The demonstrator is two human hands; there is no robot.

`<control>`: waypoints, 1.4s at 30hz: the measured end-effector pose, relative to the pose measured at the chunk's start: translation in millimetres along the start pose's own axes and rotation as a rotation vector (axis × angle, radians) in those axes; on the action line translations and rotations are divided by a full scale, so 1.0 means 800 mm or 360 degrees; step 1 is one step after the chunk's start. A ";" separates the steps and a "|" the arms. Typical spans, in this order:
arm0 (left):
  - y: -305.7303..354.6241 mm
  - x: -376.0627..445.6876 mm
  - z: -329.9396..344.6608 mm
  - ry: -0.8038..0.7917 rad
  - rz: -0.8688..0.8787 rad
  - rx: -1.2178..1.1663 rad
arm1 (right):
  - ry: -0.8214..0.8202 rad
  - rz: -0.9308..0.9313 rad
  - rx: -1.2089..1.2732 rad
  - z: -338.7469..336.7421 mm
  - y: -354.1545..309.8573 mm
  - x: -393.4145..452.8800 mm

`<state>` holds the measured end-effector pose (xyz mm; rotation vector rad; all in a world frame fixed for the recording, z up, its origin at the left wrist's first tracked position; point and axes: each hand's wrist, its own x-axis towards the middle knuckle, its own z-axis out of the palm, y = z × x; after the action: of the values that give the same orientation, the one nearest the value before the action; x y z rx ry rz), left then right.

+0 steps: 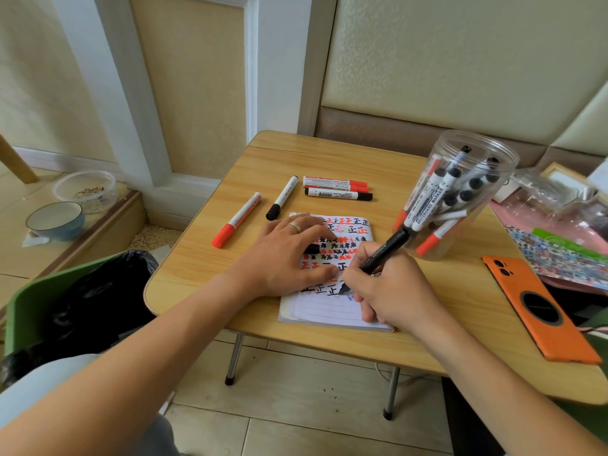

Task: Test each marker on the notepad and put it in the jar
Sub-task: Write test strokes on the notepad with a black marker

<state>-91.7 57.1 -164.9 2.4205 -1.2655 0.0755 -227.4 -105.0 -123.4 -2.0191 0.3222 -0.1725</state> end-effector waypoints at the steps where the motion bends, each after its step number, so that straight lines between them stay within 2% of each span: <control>1: 0.001 -0.001 0.000 0.0017 0.0002 -0.0010 | 0.0010 -0.0011 0.0010 0.000 0.000 0.000; 7: 0.009 -0.006 -0.007 0.0129 -0.0094 -0.0104 | 0.0103 -0.0129 0.0348 0.002 0.001 0.008; 15: 0.008 -0.008 -0.009 0.0258 0.0046 -0.0197 | 0.0129 -0.0076 0.0662 0.008 0.007 0.017; 24: 0.009 -0.011 -0.012 0.0301 0.0270 -0.0318 | 0.0026 -0.0102 0.0611 0.007 0.004 0.019; 30: 0.012 -0.012 -0.015 0.0325 0.0283 -0.0358 | 0.0011 0.0135 0.0996 -0.006 0.004 0.022; 36: 0.009 -0.010 -0.016 0.0356 0.0286 -0.0344 | 0.0074 0.0029 0.1069 -0.008 0.009 0.022; 38: 0.009 -0.009 -0.017 0.0372 0.0277 -0.0367 | 0.0076 -0.0036 0.1001 -0.014 0.009 0.022; 42: 0.009 -0.008 -0.018 0.0402 0.0267 -0.0394 | 0.0135 -0.0287 0.0348 -0.028 0.014 0.031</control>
<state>-99.5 63.6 -151.1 2.0221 -1.2756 0.2485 -211.7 -136.7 -123.8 -1.8256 0.1662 -0.3904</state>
